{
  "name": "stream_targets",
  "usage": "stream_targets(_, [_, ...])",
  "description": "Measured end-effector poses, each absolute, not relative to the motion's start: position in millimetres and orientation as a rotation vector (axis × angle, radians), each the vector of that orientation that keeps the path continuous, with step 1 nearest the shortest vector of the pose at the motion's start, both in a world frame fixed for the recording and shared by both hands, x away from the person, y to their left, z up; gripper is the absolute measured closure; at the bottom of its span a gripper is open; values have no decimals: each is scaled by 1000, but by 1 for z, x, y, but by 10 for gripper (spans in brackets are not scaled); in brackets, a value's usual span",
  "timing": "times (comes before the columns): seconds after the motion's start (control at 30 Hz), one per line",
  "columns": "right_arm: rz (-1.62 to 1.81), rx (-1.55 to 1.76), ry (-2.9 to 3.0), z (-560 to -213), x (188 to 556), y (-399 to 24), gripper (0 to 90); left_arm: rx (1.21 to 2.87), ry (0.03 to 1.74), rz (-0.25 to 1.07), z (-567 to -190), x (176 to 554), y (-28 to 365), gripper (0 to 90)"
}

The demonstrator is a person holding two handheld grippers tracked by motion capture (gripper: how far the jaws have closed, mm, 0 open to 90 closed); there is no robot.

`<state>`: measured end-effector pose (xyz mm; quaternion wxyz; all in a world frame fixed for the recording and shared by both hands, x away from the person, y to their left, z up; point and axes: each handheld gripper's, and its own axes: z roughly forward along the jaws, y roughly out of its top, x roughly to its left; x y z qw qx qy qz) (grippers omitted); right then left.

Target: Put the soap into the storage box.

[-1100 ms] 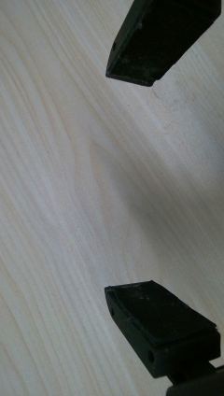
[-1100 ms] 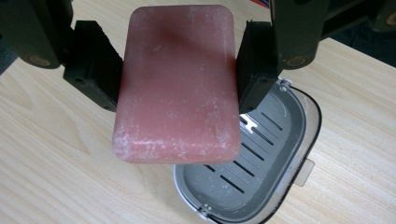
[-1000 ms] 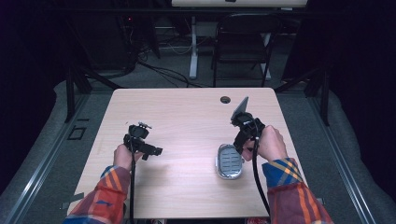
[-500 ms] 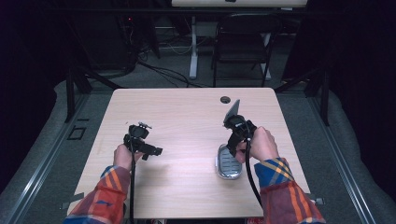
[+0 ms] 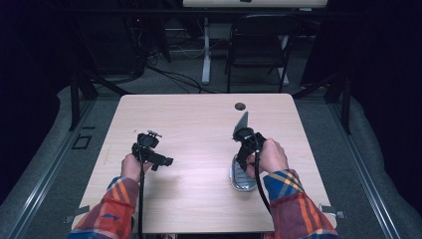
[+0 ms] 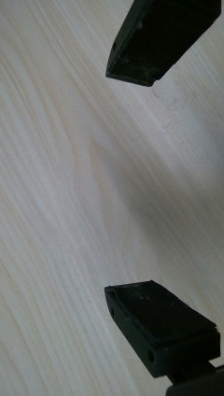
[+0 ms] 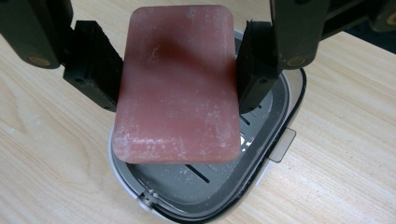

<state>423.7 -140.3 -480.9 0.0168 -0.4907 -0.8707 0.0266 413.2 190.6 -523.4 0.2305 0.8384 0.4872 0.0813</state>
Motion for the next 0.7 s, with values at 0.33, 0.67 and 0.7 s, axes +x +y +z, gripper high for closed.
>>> stream_targets(0.33, [119, -1568, -2666, -491, 427, -138, 371, 2306, 1341, 223, -523, 413, 190, 0])
stream_targets(0.67, [62, -1648, -2605, -493, 425, -142, 366, 2308, 1338, 226, -523, 413, 190, 0])
stream_targets(0.7, [62, -1648, -2605, -493, 425, -142, 366, 2309, 1338, 225, -523, 413, 190, 0])
